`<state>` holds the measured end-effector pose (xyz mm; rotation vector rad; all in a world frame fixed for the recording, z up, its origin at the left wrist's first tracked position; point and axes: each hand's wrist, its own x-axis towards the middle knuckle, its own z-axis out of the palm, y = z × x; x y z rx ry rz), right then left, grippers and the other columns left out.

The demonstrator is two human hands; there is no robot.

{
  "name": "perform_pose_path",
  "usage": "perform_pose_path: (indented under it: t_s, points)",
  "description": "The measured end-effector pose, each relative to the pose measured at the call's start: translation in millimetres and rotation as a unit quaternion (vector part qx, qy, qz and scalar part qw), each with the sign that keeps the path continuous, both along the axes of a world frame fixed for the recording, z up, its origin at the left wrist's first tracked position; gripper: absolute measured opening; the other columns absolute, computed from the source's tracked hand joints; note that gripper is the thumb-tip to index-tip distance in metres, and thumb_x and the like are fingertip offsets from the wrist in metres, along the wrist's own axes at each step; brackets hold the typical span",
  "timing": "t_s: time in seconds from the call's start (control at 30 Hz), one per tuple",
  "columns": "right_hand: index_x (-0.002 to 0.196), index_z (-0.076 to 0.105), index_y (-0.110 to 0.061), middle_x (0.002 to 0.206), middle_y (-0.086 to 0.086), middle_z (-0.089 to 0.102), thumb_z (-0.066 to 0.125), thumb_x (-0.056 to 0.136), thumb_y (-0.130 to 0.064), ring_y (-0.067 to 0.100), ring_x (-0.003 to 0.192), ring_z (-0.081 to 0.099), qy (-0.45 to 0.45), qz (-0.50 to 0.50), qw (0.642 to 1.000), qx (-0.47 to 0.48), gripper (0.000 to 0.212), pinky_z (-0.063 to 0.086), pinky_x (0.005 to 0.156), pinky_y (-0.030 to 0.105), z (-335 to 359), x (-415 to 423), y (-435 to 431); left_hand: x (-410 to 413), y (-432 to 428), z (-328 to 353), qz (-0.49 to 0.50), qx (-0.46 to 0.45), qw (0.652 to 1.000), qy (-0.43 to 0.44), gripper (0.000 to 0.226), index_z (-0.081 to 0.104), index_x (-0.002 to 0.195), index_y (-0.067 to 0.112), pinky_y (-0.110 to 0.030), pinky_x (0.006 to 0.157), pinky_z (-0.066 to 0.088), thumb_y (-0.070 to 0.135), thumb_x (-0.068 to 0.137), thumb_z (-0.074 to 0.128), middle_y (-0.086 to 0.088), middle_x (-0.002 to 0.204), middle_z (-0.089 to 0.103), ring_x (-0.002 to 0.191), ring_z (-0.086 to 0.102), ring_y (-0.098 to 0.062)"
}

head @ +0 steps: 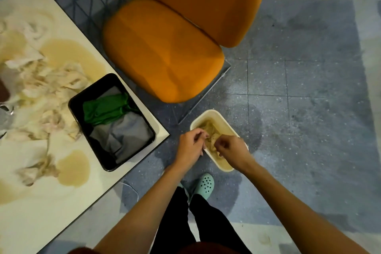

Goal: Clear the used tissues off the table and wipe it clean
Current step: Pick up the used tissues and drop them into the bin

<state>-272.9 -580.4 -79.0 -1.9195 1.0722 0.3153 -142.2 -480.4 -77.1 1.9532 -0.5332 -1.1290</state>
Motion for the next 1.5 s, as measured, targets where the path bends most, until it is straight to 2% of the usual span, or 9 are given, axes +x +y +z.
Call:
perform_pose_path:
  t_s: [0.13, 0.3, 0.5, 0.77, 1.0, 1.1, 1.3, 1.4, 1.5]
  points:
    - [0.083, 0.068, -0.021, 0.075, -0.003, 0.069, 0.060, 0.092, -0.022, 0.007, 0.066, 0.059, -0.062, -0.004, 0.998, -0.011, 0.012, 0.040, 0.059, 0.011, 41, 12, 23, -1, 22, 38, 0.022, -0.034, 0.999, -0.031, 0.019, 0.070, 0.092, 0.013, -0.024, 0.048, 0.045, 0.016, 0.098, 0.052, 0.002, 0.056, 0.056, 0.046, 0.051, -0.013]
    - [0.092, 0.070, -0.018, 0.082, -0.003, 0.070, 0.061, 0.092, -0.021, 0.008, 0.074, 0.062, -0.124, 0.026, 0.992, -0.005, 0.009, 0.049, 0.071, 0.024, 84, 31, 39, 17, 51, 78, 0.072, -0.047, 0.994, -0.063, 0.019, 0.067, 0.092, 0.013, -0.024, 0.045, 0.042, 0.014, 0.100, 0.050, -0.006, 0.060, 0.057, 0.044, 0.049, -0.013]
    - [0.095, 0.069, -0.012, 0.085, -0.002, 0.069, 0.061, 0.092, -0.014, 0.007, 0.077, 0.063, -0.173, 0.102, 0.980, -0.014, 0.009, 0.049, 0.073, 0.019, 132, 63, 57, 35, 100, 126, 0.111, -0.076, 0.987, -0.092, 0.018, 0.066, 0.098, 0.014, -0.027, 0.047, 0.043, 0.016, 0.101, 0.048, -0.010, 0.064, 0.059, 0.046, 0.051, -0.015]
    - [0.092, 0.070, -0.008, 0.081, 0.000, 0.067, 0.064, 0.090, -0.011, 0.001, 0.069, 0.057, -0.221, 0.214, 0.951, -0.010, 0.007, 0.043, 0.065, 0.008, 162, 125, 107, 53, 184, 163, 0.244, -0.076, 0.960, -0.114, 0.020, 0.067, 0.094, 0.015, -0.024, 0.054, 0.044, 0.010, 0.100, 0.049, 0.003, 0.059, 0.059, 0.048, 0.052, -0.016]
    - [0.088, 0.068, -0.011, 0.075, -0.004, 0.066, 0.063, 0.090, -0.011, 0.013, 0.069, 0.063, -0.251, 0.297, 0.921, 0.007, 0.006, 0.054, 0.068, 0.031, 172, 191, 194, 76, 274, 169, 0.334, -0.046, 0.933, -0.125, 0.023, 0.068, 0.091, 0.017, -0.025, 0.053, 0.044, 0.008, 0.098, 0.048, -0.002, 0.060, 0.059, 0.048, 0.053, -0.017]
    - [0.085, 0.067, -0.015, 0.070, -0.013, 0.060, 0.062, 0.088, -0.010, 0.012, 0.067, 0.061, -0.253, 0.323, 0.911, 0.023, 0.007, 0.054, 0.069, 0.031, 172, 220, 237, 92, 314, 168, 0.360, -0.043, 0.924, -0.125, 0.025, 0.068, 0.090, 0.018, -0.026, 0.054, 0.046, 0.005, 0.095, 0.048, -0.002, 0.058, 0.060, 0.048, 0.054, -0.018]
    - [0.083, 0.068, -0.018, 0.071, -0.010, 0.062, 0.062, 0.087, -0.011, 0.009, 0.065, 0.060, -0.214, 0.347, 0.912, 0.048, 0.010, 0.053, 0.068, 0.028, 159, 276, 321, 143, 403, 160, 0.379, -0.023, 0.916, -0.126, 0.025, 0.069, 0.089, 0.021, -0.025, 0.055, 0.046, 0.005, 0.092, 0.049, -0.004, 0.062, 0.064, 0.051, 0.058, -0.018]
    - [0.089, 0.068, -0.019, 0.077, -0.006, 0.064, 0.062, 0.087, -0.012, 0.004, 0.064, 0.054, -0.198, 0.378, 0.904, 0.040, 0.009, 0.047, 0.066, 0.023, 146, 310, 365, 177, 453, 154, 0.391, -0.007, 0.912, -0.124, 0.023, 0.069, 0.091, 0.019, -0.022, 0.056, 0.045, 0.005, 0.091, 0.050, -0.003, 0.068, 0.066, 0.054, 0.060, -0.017]
    - [0.103, 0.068, -0.020, 0.089, -0.004, 0.064, 0.063, 0.086, -0.013, 0.010, 0.067, 0.055, -0.177, 0.416, 0.892, 0.017, 0.019, 0.049, 0.072, 0.029, 133, 346, 401, 210, 496, 146, 0.389, 0.024, 0.911, -0.136, 0.022, 0.069, 0.092, 0.018, -0.023, 0.057, 0.047, 0.004, 0.090, 0.052, 0.000, 0.073, 0.069, 0.057, 0.063, -0.016]
